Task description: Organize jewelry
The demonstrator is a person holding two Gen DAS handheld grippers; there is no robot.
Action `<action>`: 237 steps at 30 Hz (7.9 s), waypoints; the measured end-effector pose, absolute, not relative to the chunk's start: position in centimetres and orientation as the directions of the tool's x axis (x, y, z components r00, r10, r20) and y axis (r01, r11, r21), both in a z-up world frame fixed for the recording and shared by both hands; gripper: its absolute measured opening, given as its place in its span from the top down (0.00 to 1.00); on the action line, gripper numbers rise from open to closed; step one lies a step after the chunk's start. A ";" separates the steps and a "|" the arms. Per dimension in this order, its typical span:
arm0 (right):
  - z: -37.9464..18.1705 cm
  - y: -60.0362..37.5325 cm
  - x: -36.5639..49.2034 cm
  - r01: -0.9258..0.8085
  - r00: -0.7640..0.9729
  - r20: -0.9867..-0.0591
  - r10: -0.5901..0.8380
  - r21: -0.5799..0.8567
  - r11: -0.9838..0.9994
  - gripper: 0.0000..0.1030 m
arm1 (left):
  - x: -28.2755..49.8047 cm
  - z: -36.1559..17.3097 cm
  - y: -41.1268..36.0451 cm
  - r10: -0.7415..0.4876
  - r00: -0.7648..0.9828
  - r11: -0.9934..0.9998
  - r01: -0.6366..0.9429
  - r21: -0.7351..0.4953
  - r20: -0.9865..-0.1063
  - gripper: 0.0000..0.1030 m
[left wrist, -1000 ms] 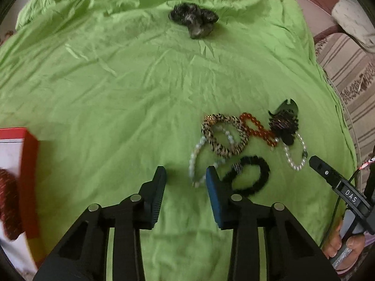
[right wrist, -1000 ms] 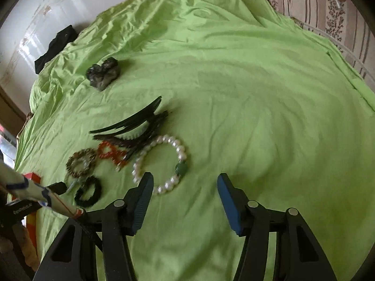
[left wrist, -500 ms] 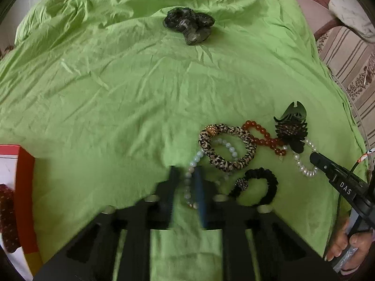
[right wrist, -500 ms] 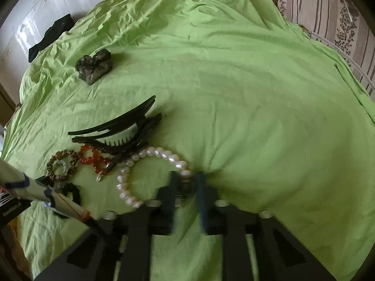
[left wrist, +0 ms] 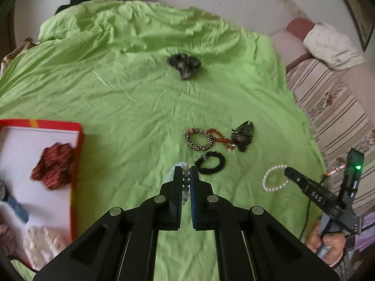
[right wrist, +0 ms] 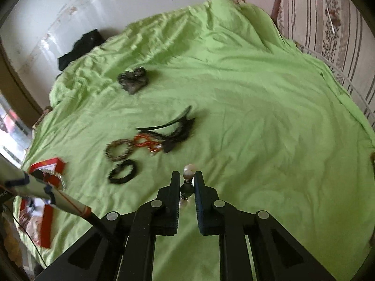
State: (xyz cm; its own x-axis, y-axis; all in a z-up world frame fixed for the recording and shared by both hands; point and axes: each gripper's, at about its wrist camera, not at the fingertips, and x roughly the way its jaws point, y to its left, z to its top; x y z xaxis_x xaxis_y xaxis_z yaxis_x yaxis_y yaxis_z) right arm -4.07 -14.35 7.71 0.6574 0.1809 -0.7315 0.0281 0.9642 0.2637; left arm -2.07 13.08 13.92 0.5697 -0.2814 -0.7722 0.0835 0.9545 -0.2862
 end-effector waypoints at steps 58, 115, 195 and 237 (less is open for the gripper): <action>10.8 2.5 -17.8 -0.374 0.649 -0.618 0.443 0.247 0.894 0.88 | -16.9 20.2 28.2 0.024 0.696 0.966 -0.200 -0.162 -0.717 0.95; 6.1 24.8 -5.0 -0.535 0.417 -0.798 0.435 0.171 0.827 0.87 | -14.1 5.8 37.1 -0.044 0.594 0.912 -0.304 -0.275 -0.803 0.95; 4.6 -16.6 8.2 0.000 0.599 -0.629 0.496 0.619 0.785 0.51 | 11.2 3.8 7.7 -0.253 0.428 0.967 0.072 -0.246 -0.868 0.59; 7.5 -19.3 3.8 -0.025 0.659 -0.648 0.381 0.488 0.872 0.95 | -3.3 12.5 12.9 -0.211 0.564 0.967 0.002 -0.255 -0.798 0.88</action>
State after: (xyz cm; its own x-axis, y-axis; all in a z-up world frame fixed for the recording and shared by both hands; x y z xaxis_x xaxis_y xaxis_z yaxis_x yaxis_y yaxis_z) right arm 3.75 -19.29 7.55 0.6590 0.3815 -0.6483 -0.0250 0.8725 0.4880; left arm -3.27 12.88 12.47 0.5641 -0.2111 -0.7983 0.0016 0.9670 -0.2546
